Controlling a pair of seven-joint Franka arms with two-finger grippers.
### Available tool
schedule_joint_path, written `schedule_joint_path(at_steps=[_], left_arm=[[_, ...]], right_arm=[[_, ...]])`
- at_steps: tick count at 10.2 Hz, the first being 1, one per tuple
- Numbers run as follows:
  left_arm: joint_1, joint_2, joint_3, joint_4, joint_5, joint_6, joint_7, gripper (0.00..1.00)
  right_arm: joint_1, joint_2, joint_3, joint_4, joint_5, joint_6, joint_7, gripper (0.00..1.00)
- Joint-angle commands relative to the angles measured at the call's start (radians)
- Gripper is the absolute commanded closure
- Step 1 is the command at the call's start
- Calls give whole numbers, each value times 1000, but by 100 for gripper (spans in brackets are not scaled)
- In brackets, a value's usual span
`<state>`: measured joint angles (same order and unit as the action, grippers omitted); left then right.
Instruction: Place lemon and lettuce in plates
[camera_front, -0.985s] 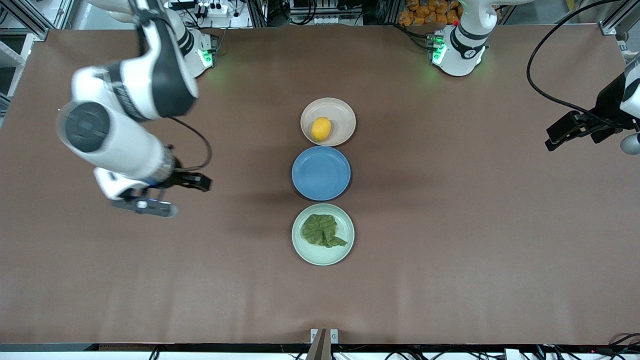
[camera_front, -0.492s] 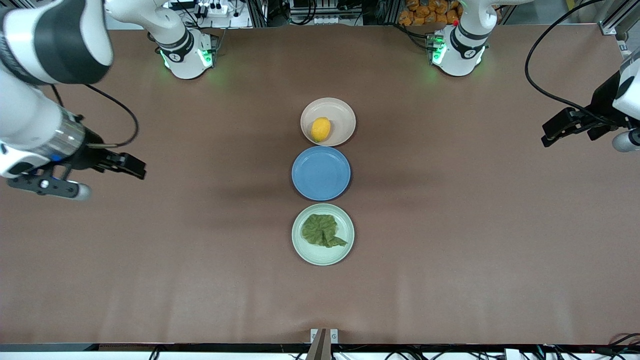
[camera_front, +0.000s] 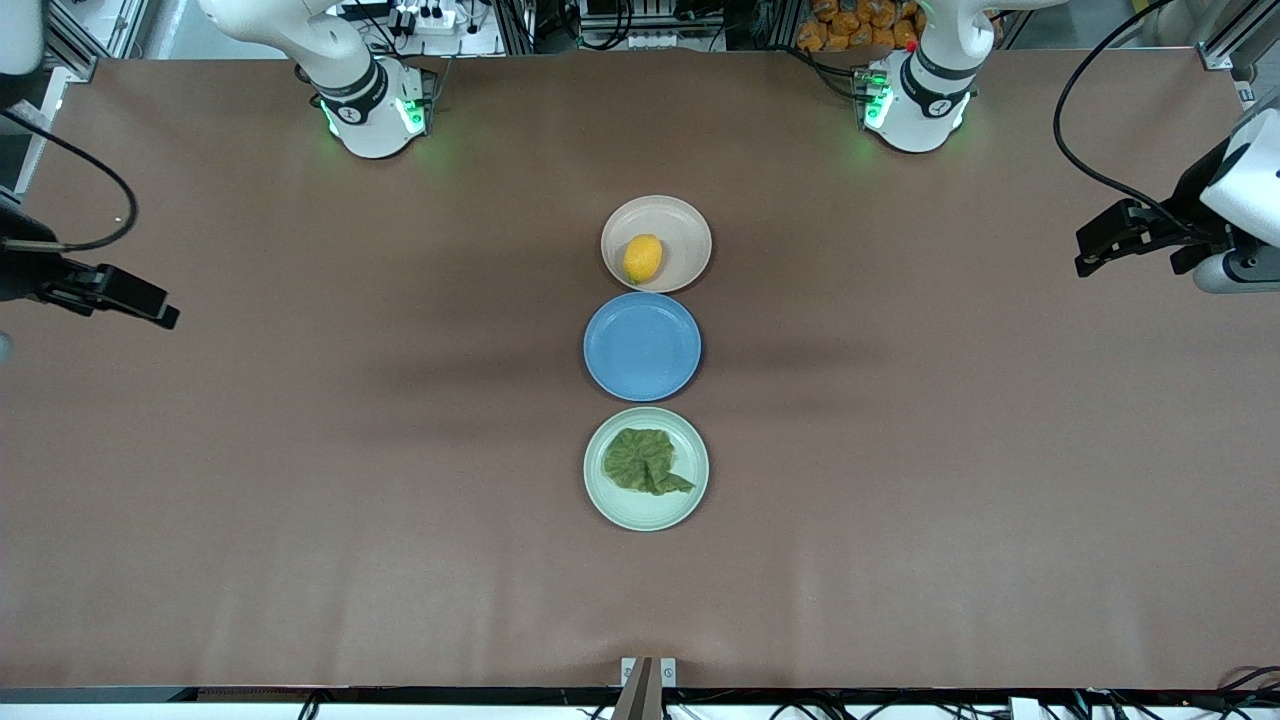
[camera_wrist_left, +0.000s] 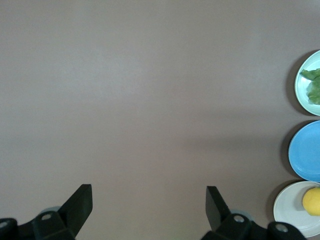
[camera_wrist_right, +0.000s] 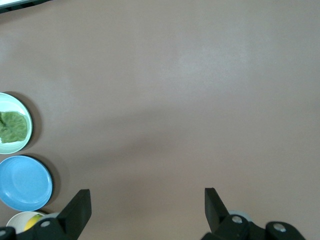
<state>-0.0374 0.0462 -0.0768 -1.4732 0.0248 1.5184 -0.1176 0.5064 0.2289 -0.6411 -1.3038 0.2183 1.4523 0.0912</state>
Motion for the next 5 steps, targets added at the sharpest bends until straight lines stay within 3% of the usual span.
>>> schedule_joint_path(at_steps=[1,3,4,5], left_arm=[[4,-15,-6,-4,4,-18,21,0],[-4,-14,-6,-4,4,-18,21,0],[-6,-12,-6,-4,4,-18,21,0],[-4,-12,-14,-4,4,-18,23,0]], right_arm=[[-238,-29,255,6,4,-35,1,0],[-452,-65,541,6,-123,-29,10,0],[-573,-68,678,6,-143,-26,9,0],[-633,-68,746,6,-146,-26,7,0]])
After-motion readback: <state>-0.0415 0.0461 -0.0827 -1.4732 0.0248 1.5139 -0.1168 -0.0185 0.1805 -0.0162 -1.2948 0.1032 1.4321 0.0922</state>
